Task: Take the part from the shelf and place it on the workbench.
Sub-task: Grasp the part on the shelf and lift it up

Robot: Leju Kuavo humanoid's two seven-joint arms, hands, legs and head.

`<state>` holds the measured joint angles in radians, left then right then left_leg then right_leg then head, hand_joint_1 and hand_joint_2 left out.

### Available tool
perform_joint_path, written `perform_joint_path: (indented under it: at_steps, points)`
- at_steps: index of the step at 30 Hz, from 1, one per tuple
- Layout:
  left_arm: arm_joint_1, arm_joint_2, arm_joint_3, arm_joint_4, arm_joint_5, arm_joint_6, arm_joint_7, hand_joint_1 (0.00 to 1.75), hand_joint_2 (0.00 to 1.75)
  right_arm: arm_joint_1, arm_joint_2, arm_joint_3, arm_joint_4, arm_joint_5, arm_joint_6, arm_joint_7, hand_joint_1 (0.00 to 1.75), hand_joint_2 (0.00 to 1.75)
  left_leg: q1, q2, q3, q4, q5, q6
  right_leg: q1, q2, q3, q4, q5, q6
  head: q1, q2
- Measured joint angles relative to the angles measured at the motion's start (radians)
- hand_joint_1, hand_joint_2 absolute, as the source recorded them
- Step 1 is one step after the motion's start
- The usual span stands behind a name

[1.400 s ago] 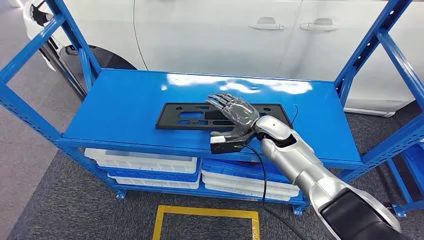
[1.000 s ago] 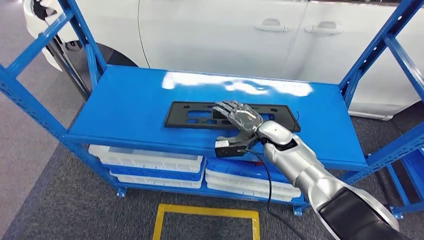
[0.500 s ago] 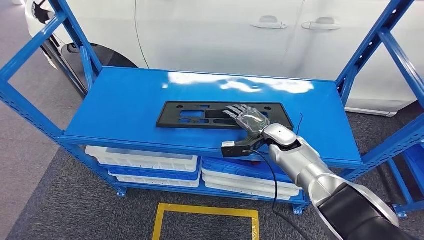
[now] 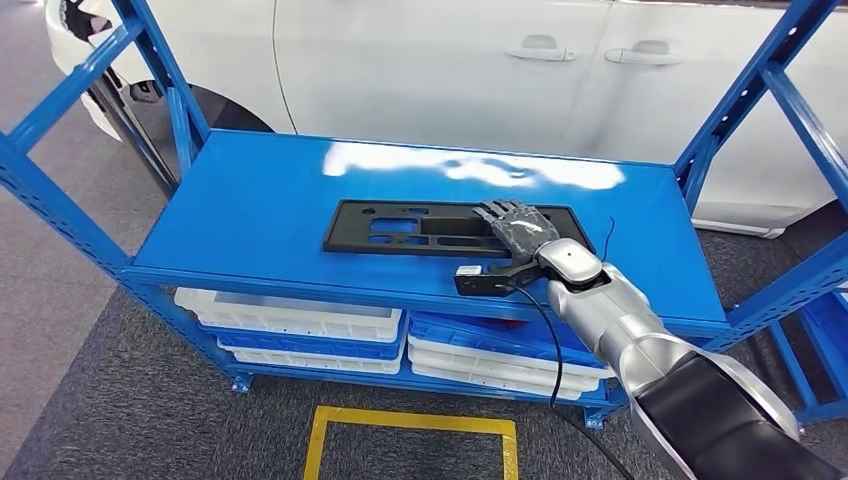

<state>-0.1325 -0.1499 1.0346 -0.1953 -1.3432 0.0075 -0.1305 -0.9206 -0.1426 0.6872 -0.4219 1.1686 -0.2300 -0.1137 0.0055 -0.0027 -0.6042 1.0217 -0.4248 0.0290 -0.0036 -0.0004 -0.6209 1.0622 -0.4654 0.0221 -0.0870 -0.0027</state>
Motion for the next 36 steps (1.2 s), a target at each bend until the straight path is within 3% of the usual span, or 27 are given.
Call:
perform_joint_path:
  at_steps: [3,4,5,6,8,10,13,15,18,19,20,21,24,26,28,30,32,34,35,36]
  points:
    - [0.0,0.0,0.0,0.0,0.0,0.0,-0.003,0.0,0.0,-0.002,0.019,-0.014,0.022,0.001,-0.003,0.005,1.72,1.75,0.0,0.004,-0.003,-0.002,0.003,0.006,-0.004,0.0,-0.085,0.18,-0.089,0.011,0.0,0.0]
    - [0.001,0.0,0.0,0.0,0.0,-0.001,-0.004,0.0,0.0,-0.001,0.024,-0.018,0.028,0.001,-0.007,0.005,1.73,1.75,0.0,0.005,-0.004,-0.002,0.003,0.006,-0.005,0.0,-0.107,0.227,-0.1,0.013,0.0,0.0]
    - [0.001,0.0,0.0,0.0,0.0,-0.001,-0.004,0.0,0.0,0.0,0.029,-0.021,0.032,0.001,-0.012,0.005,1.74,1.75,0.0,0.005,-0.004,-0.002,0.003,0.006,-0.006,0.0,-0.114,0.239,-0.095,0.013,0.0,0.0]
    - [0.001,0.0,0.0,0.0,0.0,-0.001,-0.004,0.0,0.0,0.0,0.033,-0.024,0.035,0.001,-0.016,0.004,1.74,1.75,0.0,0.006,-0.003,-0.002,0.003,0.006,-0.007,0.0,-0.1,0.211,-0.07,0.013,0.0,0.0]
    - [0.0,0.0,0.0,0.0,0.0,-0.002,-0.003,0.0,0.0,-0.004,0.039,-0.032,0.037,0.002,-0.026,0.001,1.75,1.75,-0.001,0.006,-0.001,-0.001,0.002,0.003,-0.009,-0.001,-0.029,0.071,-0.004,0.009,0.0,0.0]
    - [-0.001,0.0,0.001,0.0,0.001,-0.002,-0.004,0.0,0.0,-0.01,0.047,-0.038,0.039,0.003,-0.034,-0.005,1.75,1.75,-0.003,0.006,-0.002,0.0,0.003,-0.006,-0.004,-0.001,0.018,-0.03,0.028,-0.001,0.0,0.0]
    - [-0.002,0.0,0.001,0.0,0.003,-0.001,-0.005,0.0,0.0,-0.015,0.058,-0.048,0.039,0.003,-0.043,-0.019,1.75,1.75,-0.003,0.007,-0.004,-0.001,0.003,-0.024,0.0,0.002,0.022,-0.046,0.031,-0.018,0.0,0.0]
    - [-0.002,0.0,0.002,0.0,0.005,0.001,-0.006,0.0,0.0,-0.019,0.059,-0.056,0.038,0.0,-0.051,-0.037,1.75,1.75,-0.002,0.007,-0.016,0.031,-0.021,-0.033,-0.003,0.0,0.027,-0.055,0.036,-0.03,0.0,0.0]
    - [-0.001,0.0,0.003,0.0,0.009,0.002,-0.007,0.0,0.0,-0.021,0.055,-0.072,0.032,-0.014,-0.062,-0.072,1.75,1.75,0.001,0.006,-0.097,0.21,-0.112,-0.041,-0.001,-0.004,0.027,-0.059,0.039,-0.041,0.0,0.0]
    - [0.0,0.0,0.004,0.0,0.01,0.003,-0.007,0.0,0.0,-0.021,0.051,-0.077,0.028,-0.022,-0.064,-0.087,1.75,1.75,0.002,0.006,-0.123,0.266,-0.131,-0.043,0.001,-0.004,0.026,-0.058,0.039,-0.042,0.0,0.0]
    - [0.001,0.0,0.005,0.0,0.011,0.003,-0.007,0.0,0.0,-0.02,0.046,-0.082,0.02,-0.031,-0.064,-0.105,1.75,1.75,0.003,0.006,-0.134,0.289,-0.132,-0.044,0.001,-0.004,0.025,-0.057,0.038,-0.043,0.0,0.0]
    - [0.0,0.0,0.006,0.0,0.011,0.004,-0.006,0.0,0.44,-0.02,0.04,-0.087,0.009,-0.042,-0.062,-0.123,1.75,1.75,0.004,0.006,-0.126,0.274,-0.113,-0.045,0.001,-0.003,0.025,-0.054,0.037,-0.042,0.0,0.0]
    - [-0.004,0.0,0.009,0.0,0.011,0.008,-0.005,0.0,1.75,-0.021,0.014,-0.11,-0.058,-0.113,-0.021,-0.197,1.75,1.75,0.004,0.005,-0.036,0.083,-0.023,-0.04,0.002,-0.002,0.022,-0.04,0.028,-0.034,0.0,0.0]
    - [-0.007,0.0,0.01,0.0,0.011,0.013,-0.007,0.0,1.75,-0.02,-0.01,-0.127,-0.136,-0.203,0.046,-0.249,1.75,1.75,0.001,0.002,-0.011,0.02,-0.01,-0.03,0.002,-0.003,0.015,-0.032,0.025,-0.023,0.0,0.0]
    - [-0.007,0.001,0.01,0.0,0.011,0.021,-0.016,0.0,1.75,-0.015,-0.033,-0.146,-0.243,-0.346,0.151,-0.295,1.75,1.75,-0.003,-0.003,-0.013,0.015,-0.007,-0.018,-0.001,-0.005,0.009,-0.031,0.025,-0.012,0.0,0.0]
    - [-0.009,0.001,0.01,0.0,0.013,0.026,-0.032,0.0,1.75,-0.013,-0.044,-0.168,-0.358,-0.52,0.265,-0.333,1.75,1.75,-0.003,-0.003,-0.011,0.007,-0.001,-0.007,-0.003,-0.004,-0.002,-0.009,0.006,-0.005,0.0,0.0]
    - [-0.014,0.001,0.011,0.0,0.015,0.028,-0.048,0.0,1.75,-0.017,-0.042,-0.19,-0.477,-0.706,0.366,-0.353,1.75,1.75,-0.003,0.001,-0.009,0.001,0.001,0.001,-0.004,-0.001,-0.045,0.085,-0.048,-0.003,0.0,0.0]
    - [-0.018,0.001,0.011,0.0,0.016,0.033,-0.059,0.0,1.75,-0.021,-0.031,-0.212,-0.6,-0.891,0.448,-0.355,1.75,1.75,-0.004,0.006,-0.008,0.001,0.0,0.005,-0.004,0.001,-0.11,0.22,-0.101,0.001,0.0,0.0]
    - [-0.019,0.001,0.011,0.0,0.017,0.036,-0.063,0.0,1.75,-0.02,-0.022,-0.221,-0.659,-0.972,0.481,-0.351,1.75,1.75,-0.004,0.007,-0.006,0.002,-0.002,0.005,-0.005,0.001,-0.13,0.257,-0.105,0.004,0.0,0.0]
    - [-0.02,0.001,0.011,0.0,0.017,0.04,-0.065,0.0,1.75,-0.014,-0.014,-0.231,-0.715,-1.046,0.507,-0.347,1.75,1.75,-0.004,0.009,-0.004,0.002,-0.004,0.005,-0.006,0.001,-0.132,0.256,-0.089,0.007,0.0,0.0]
